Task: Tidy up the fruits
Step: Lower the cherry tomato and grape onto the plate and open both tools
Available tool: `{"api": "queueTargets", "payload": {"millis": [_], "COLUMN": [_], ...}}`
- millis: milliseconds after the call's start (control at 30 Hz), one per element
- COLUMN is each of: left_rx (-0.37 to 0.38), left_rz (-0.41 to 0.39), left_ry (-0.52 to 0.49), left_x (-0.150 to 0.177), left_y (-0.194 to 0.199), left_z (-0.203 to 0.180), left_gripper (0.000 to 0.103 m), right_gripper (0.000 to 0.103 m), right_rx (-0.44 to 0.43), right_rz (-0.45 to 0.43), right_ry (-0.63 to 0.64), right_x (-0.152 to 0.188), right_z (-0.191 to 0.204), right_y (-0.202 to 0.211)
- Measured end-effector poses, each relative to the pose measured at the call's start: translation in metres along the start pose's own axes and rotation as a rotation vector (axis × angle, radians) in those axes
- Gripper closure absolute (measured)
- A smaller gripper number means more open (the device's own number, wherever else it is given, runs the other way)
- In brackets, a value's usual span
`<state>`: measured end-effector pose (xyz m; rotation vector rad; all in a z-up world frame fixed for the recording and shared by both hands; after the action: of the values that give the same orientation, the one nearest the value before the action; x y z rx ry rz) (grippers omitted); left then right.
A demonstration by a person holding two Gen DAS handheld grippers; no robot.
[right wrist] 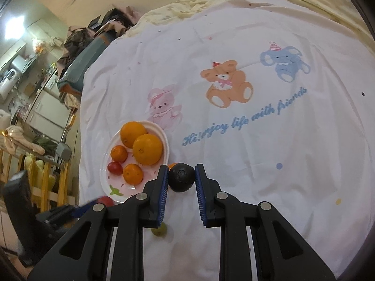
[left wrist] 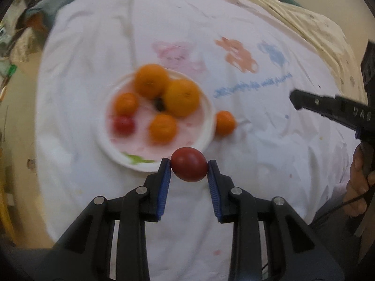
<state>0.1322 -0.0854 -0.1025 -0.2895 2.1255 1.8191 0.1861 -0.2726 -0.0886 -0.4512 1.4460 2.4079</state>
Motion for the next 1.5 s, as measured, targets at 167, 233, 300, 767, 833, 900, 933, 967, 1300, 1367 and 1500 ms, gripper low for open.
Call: {"api": "queueTargets", "payload": {"millis": [167,233,300,767,833,900,933,967,1300,1367,1500], "left_rx": [-0.039,-0.047,-0.056,-0.026,-0.012,-0.008,-0.002,0.0,0.003,0.001,0.0], "left_rz": [-0.02,-0.023,-0.034,0.006,0.006,0.018,0.024,0.027,0.022,0.021,0.026], "left_ry": [0.05,0.059,0.065,0.134,0.126,0.128,0.132,0.13,0.113,0.114,0.114], "left_x": [-0.012,-0.019,-0.026,-0.053,-0.053,-0.053,-0.052,-0.052,-0.055,-0.056,-0.055], "left_y": [0.009,0.007,0.005,-0.053,-0.059,-0.064,-0.067,-0.068,-0.071,-0.071,-0.072], "left_z": [0.044,0.055,0.063,0.075,0.071,0.069,0.068,0.067,0.062,0.062,0.062], "left_gripper": [0.075,0.075,0.075,0.075,0.075,0.075,0.075,0.075,0.075,0.075,0.075], "right_gripper": [0.079,0.079,0.079,0.079,0.079,0.079,0.079,0.078,0.077,0.076,0.076], "right_rx": [-0.051,-0.069,-0.083,-0.106,-0.114,-0.117,-0.118,-0.118,-0.104,-0.111,-0.117], "right_rz": [0.056,0.081,0.093,0.199,0.215,0.232,0.242,0.25,0.285,0.287,0.28], "right_ry": [0.018,0.037,0.049,0.09,0.084,0.079,0.08,0.082,0.11,0.102,0.105], "right_x": [-0.001,-0.005,-0.009,0.005,0.009,0.014,0.017,0.019,0.033,0.032,0.031], "right_z": [0.02,0.031,0.042,0.06,0.059,0.058,0.058,0.058,0.059,0.059,0.06], "right_y": [-0.019,-0.03,-0.039,-0.109,-0.115,-0.12,-0.124,-0.126,-0.137,-0.137,-0.137]}}
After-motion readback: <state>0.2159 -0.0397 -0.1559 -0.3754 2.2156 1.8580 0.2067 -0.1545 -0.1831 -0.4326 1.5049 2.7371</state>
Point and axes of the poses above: each gripper's, at about its wrist camera, not at the fingertips, and y roughly against the way its jaws point, z to its left, x to its underside, the point moved 8 cm from there along -y, roughly the way its jaws point
